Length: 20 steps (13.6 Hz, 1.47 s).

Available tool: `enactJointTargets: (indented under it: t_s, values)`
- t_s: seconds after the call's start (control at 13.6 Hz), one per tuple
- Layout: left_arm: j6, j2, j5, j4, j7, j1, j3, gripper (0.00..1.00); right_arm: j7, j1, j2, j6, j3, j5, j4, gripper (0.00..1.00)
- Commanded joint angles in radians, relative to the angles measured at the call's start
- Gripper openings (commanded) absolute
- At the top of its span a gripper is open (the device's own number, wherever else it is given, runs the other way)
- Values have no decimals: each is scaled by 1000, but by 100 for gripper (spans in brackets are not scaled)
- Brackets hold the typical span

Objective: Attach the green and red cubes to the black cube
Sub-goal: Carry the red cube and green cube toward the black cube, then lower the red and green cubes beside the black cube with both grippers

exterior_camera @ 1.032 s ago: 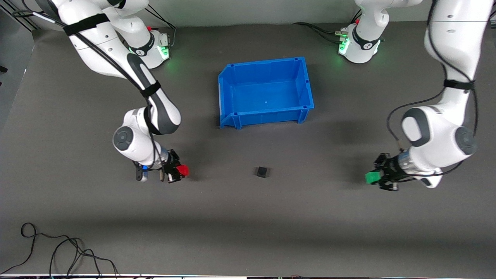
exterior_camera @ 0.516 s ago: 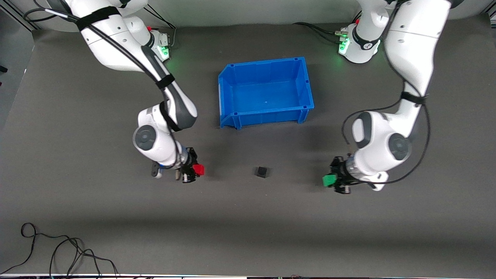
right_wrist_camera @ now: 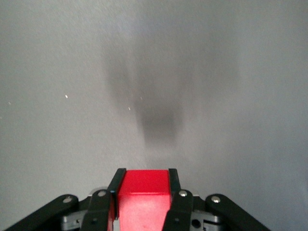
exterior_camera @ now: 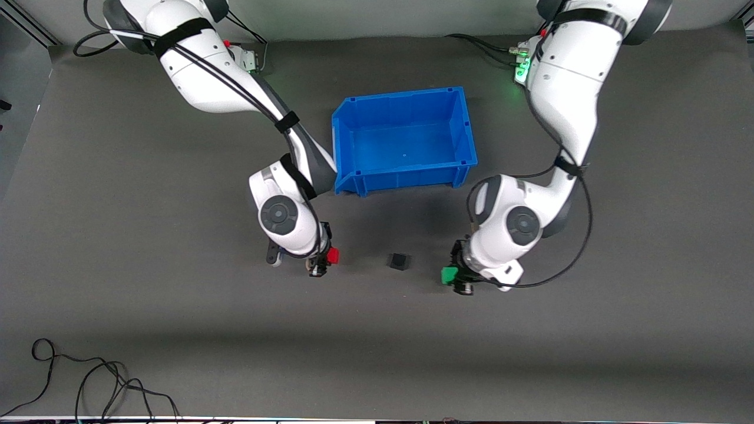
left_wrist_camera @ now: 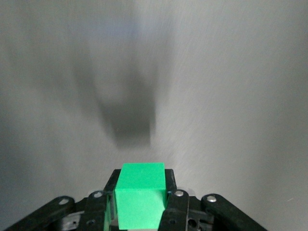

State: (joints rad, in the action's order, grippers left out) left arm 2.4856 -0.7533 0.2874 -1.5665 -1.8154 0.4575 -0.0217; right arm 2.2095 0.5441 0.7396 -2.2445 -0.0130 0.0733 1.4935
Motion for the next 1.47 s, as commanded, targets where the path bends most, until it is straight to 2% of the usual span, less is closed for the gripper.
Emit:
enactJointTargets:
  t_s: [0.0,0.44,1.4]
  values:
    - [13,-40,-20,45,-54,62,20,28,105,39,59,32,-13,-32,-85,0]
    - [65,-78,-47,48,-123,115,23,28,209,66,136,32,-13,-33,-185,0]
    - [73,-103,-79,79,-240,153,26,29,222,100,141,32,-8,-33,-188,0]
